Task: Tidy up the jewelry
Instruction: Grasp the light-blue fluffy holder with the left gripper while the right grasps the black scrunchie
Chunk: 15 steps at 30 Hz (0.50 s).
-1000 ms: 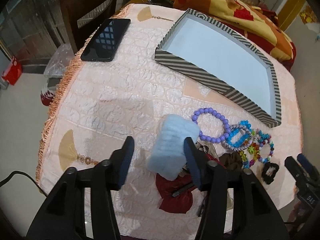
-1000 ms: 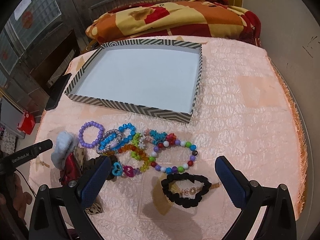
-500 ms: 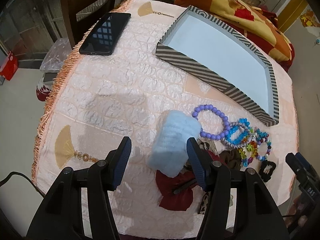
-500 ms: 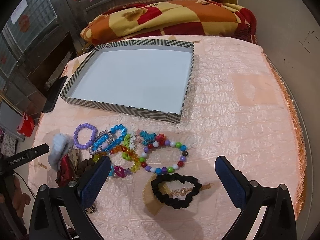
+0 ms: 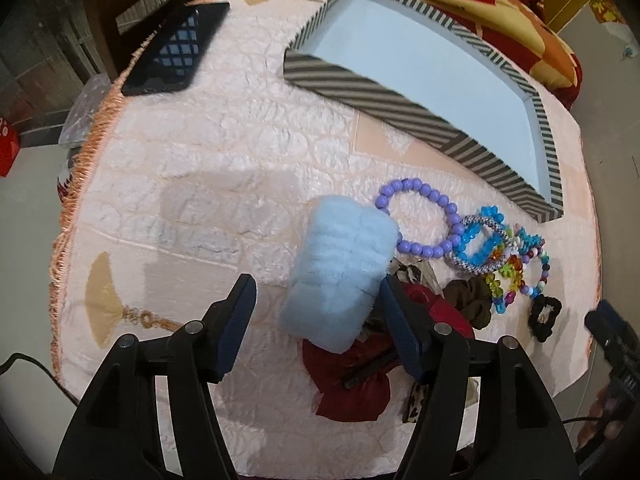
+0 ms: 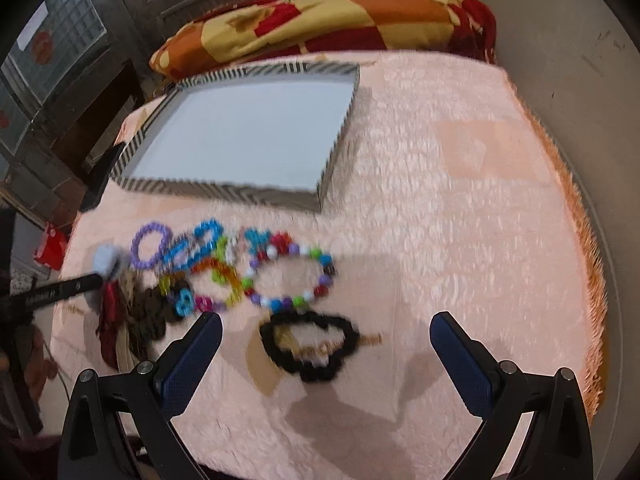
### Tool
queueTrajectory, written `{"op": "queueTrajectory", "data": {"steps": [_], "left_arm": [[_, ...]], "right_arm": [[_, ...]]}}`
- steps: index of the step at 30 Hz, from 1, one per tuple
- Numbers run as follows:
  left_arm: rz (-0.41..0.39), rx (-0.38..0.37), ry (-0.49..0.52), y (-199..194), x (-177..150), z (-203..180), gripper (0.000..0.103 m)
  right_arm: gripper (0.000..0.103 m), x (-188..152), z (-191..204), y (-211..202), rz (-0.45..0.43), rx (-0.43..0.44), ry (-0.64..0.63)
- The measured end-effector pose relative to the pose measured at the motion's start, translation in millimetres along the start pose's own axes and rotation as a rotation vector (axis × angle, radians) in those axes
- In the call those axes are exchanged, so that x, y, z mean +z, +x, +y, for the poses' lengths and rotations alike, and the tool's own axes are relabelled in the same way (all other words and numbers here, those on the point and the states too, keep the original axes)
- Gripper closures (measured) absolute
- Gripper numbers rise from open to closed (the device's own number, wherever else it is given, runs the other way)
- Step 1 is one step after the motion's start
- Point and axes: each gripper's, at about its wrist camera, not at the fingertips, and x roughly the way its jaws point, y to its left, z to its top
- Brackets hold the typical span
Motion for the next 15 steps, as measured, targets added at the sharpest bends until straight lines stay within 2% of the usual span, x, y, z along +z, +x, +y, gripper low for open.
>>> {"op": "queueTrajectory", "data": {"steps": [3,7,12,13,15], "left_arm": [[0.014,-0.008,0.01,5,2,-3,0.039],[0.041,0.003,0.03,13,4,-4,0.039],[0.035,0.007,0.025,18,6,-1,0.04],[0.026,0.001,0.017,17,7,1,0.041],[0.034,-0.004,0.009,17,8,6,0.058]], "right_arm": [[0.002,-12,-5,6,0.014,-0.015,0.003],[0.017,-18,-8,18,0.029,0.01,0.031],[0.027,-16,-9,27,0.041,-0.006,0.042],[0.029,-15,-11,26,0.037,0.001,0.052],[0.037,-14,-14,30,0.041,-0.005,0.052]]}}
